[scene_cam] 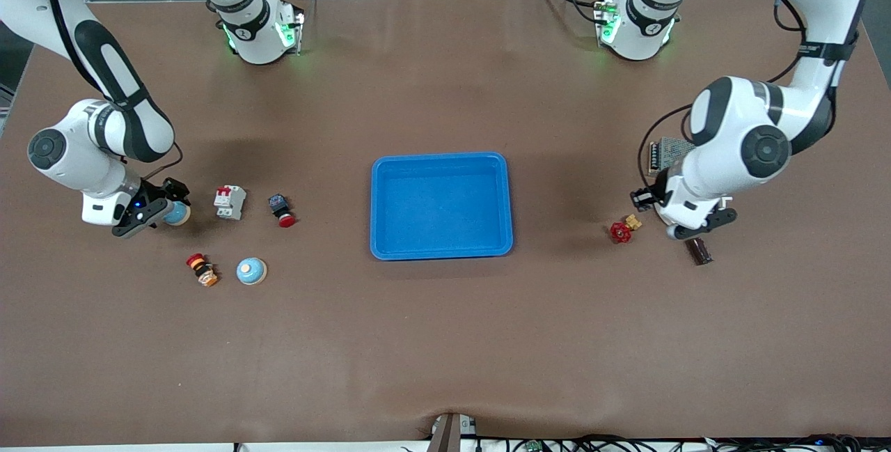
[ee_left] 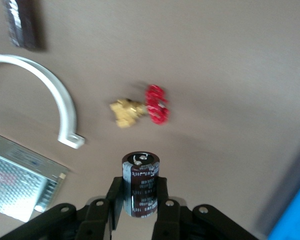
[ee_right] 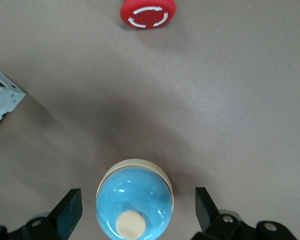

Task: Place electrolytic capacitor and blue bell in tray
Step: 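Place the capacitor in the tray while the right gripper lifts the bell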

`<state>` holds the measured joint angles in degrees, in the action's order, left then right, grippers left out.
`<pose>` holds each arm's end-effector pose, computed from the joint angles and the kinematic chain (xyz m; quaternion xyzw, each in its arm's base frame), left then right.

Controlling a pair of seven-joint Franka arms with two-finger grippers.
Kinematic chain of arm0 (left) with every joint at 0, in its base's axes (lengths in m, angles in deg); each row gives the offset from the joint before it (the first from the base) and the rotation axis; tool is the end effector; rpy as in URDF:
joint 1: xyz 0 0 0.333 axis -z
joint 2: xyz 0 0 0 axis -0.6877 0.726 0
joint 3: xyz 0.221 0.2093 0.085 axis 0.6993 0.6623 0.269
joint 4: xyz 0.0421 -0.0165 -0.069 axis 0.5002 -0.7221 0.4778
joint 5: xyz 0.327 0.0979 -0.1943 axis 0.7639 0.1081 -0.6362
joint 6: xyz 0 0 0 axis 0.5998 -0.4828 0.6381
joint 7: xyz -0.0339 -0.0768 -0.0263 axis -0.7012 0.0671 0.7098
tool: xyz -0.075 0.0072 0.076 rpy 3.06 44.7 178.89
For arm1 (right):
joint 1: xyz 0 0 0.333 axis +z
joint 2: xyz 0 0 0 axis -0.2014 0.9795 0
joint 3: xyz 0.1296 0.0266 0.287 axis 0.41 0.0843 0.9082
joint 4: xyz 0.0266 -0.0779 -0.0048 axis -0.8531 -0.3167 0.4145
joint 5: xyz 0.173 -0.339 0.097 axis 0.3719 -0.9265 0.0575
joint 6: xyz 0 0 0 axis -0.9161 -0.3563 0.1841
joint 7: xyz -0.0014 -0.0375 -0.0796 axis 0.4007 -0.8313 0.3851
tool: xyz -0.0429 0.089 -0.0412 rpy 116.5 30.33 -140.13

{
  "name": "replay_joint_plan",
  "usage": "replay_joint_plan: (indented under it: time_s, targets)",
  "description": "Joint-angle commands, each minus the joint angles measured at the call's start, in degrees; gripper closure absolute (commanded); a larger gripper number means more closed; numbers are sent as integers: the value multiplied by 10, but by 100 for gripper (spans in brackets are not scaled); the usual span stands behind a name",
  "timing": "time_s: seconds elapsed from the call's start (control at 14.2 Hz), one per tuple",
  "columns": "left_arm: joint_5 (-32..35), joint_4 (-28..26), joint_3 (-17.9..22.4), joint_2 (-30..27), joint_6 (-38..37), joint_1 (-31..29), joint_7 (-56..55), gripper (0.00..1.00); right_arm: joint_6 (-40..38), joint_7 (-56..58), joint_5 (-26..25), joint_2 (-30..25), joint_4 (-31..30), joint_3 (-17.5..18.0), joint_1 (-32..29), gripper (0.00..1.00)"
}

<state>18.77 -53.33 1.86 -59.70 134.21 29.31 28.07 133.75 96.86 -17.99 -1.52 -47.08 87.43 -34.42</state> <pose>0.5546 -0.1287 0.3168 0.9818 0.1696 -0.0828 0.0194 0.5136 -0.1572 0.1806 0.9474 0.3200 0.0057 0.0009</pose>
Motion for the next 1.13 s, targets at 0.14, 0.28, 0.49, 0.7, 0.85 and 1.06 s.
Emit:
replay_joint_plan:
  time_s: [0.14,0.28,0.49,0.7,0.85,1.06]
  targets:
    - [14,62,-12,33,-21,87,-146,100,11,14,-10,5,-4,2,-9,0]
    - [14,91,-12,57,-22,122,-196,100,11,14,-10,9,-4,3,-10,0]
    - [15,144,-10,101,-22,166,-265,100,15,14,-10,11,-4,2,-10,0]
    - [15,179,-9,137,-22,204,-336,100,14,14,-10,11,-4,3,-9,9]
    - [18,211,-9,172,-21,231,-398,100,14,14,-10,11,-4,3,-9,24]
    - [38,257,-8,220,-21,266,-478,100,14,13,-10,11,-4,3,-9,41]
